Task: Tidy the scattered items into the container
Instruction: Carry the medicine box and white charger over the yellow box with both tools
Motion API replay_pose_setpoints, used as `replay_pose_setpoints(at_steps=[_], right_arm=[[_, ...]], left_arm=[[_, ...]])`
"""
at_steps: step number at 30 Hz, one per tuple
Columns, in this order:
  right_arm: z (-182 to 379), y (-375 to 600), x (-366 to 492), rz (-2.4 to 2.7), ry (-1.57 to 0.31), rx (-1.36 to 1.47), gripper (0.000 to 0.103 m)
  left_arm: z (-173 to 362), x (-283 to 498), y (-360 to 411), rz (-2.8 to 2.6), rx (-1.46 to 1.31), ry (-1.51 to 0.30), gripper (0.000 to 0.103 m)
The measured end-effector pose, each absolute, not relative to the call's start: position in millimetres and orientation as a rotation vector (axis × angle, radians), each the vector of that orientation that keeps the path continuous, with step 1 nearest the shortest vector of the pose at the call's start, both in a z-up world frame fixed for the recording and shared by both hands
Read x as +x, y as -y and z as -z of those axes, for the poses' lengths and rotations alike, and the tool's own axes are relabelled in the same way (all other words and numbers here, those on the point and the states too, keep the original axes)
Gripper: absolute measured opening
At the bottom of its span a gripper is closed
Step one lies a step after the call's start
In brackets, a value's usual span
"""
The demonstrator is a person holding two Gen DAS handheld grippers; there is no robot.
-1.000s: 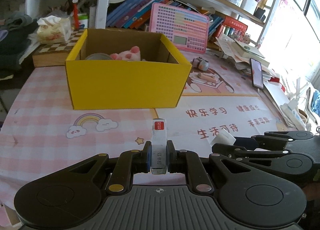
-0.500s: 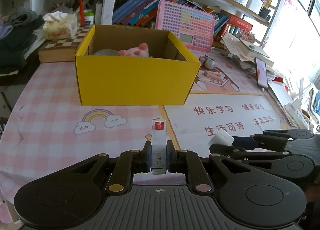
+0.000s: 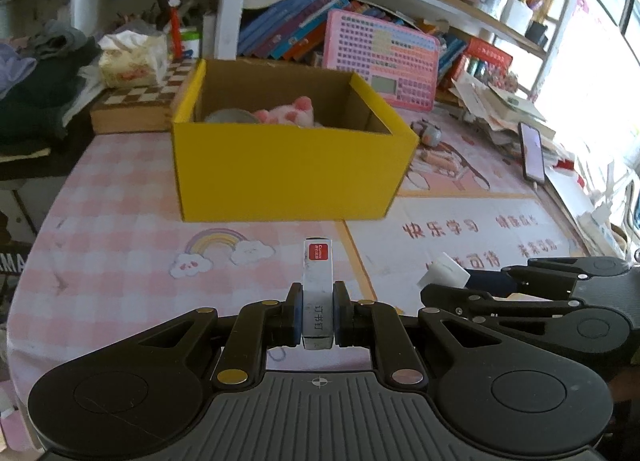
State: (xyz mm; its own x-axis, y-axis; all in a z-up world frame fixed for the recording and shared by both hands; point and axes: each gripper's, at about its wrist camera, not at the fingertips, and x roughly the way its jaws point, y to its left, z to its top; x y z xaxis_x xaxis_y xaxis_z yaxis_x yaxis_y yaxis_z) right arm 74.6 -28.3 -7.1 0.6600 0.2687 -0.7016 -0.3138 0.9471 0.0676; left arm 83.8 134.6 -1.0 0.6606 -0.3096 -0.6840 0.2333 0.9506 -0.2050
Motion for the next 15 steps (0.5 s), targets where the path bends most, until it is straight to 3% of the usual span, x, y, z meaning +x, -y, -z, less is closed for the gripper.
replay_pose_setpoints(at_steps=[15], right_arm=[[-39.5, 30.5, 119.6, -0.365, -0.632, -0.088, 0.027]], left_arm=[[-38.7, 118.1, -132.5, 0.301, -0.106, -0.657, 0.013]])
